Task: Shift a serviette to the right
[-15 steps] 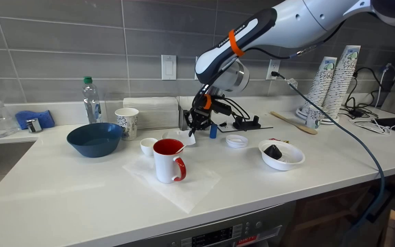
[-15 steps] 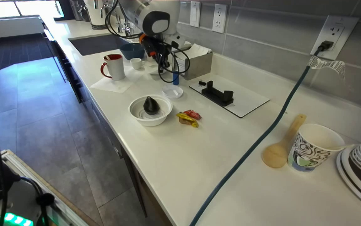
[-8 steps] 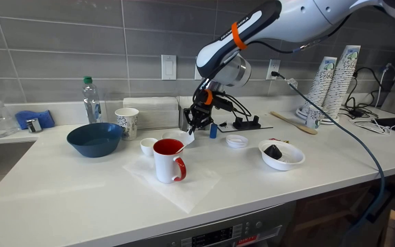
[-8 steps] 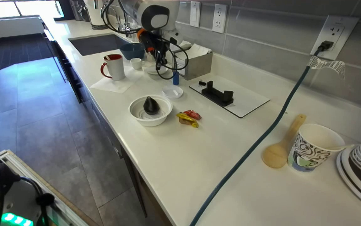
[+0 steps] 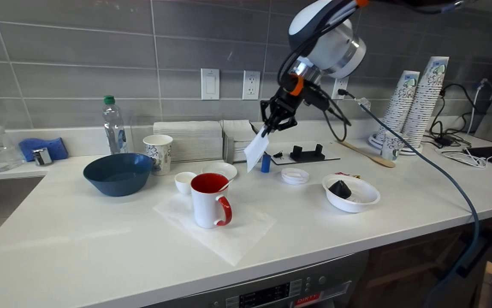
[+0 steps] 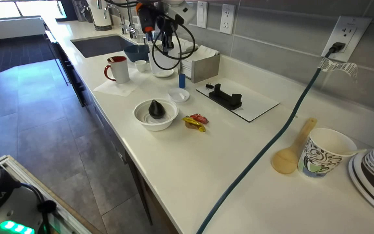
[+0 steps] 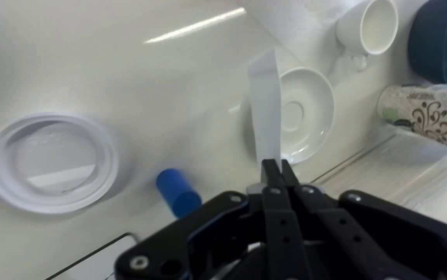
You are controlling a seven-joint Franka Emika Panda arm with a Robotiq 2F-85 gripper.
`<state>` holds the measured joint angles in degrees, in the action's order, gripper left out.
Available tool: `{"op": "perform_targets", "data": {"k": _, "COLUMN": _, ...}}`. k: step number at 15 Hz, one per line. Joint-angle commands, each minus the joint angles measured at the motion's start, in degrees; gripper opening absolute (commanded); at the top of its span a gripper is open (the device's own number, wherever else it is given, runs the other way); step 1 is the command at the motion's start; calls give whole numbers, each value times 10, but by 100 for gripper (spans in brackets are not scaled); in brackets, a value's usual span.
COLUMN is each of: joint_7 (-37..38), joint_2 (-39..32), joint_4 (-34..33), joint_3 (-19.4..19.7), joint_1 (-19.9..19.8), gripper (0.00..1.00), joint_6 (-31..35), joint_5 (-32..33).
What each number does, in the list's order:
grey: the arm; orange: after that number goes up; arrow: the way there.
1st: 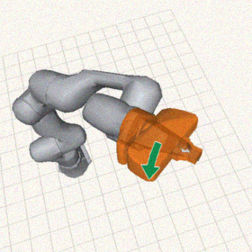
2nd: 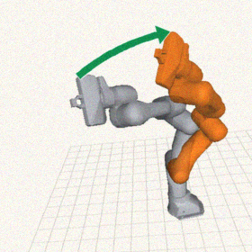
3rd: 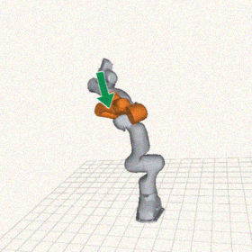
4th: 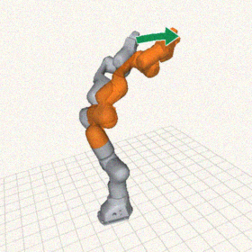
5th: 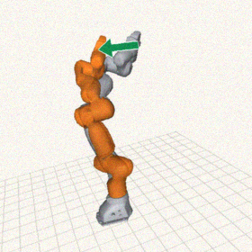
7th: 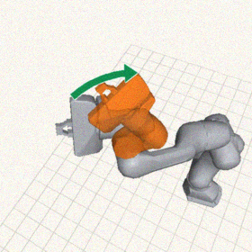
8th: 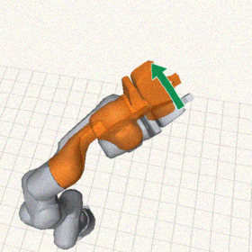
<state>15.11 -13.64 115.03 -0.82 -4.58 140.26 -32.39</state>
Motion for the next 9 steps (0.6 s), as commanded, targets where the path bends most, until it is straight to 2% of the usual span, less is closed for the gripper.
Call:
{"op": "perform_targets", "data": {"k": 1, "joint_7": 53, "joint_2": 100, "joint_4": 110, "joint_3": 47, "joint_1": 8, "gripper": 0, "joint_6": 48, "joint_5": 89}}
{"op": "perform_targets", "data": {"k": 3, "joint_7": 121, "joint_2": 124, "joint_4": 130, "joint_3": 73, "joint_1": 4, "gripper": 0, "joint_6": 36, "joint_5": 195}}
{"op": "perform_targets", "data": {"k": 4, "joint_7": 150, "joint_2": 133, "joint_4": 134, "joint_3": 107, "joint_1": 24, "gripper": 0, "joint_6": 18, "joint_5": 242}}
{"op": "perform_targets", "data": {"k": 5, "joint_7": 182, "joint_2": 141, "joint_4": 129, "joint_3": 123, "joint_1": 26, "gripper": 0, "joint_6": 1, "joint_5": 290}}
{"op": "perform_targets", "data": {"k": 6, "joint_7": 214, "joint_2": 142, "joint_4": 117, "joint_3": 104, "joint_1": -5, "gripper": 0, "joint_6": -24, "joint_5": 338}}
{"op": "perform_targets", "data": {"k": 9, "joint_7": 308, "joint_2": 134, "joint_4": 73, "joint_3": 104, "joint_1": -16, "gripper": 0, "joint_6": -112, "joint_5": 462}}
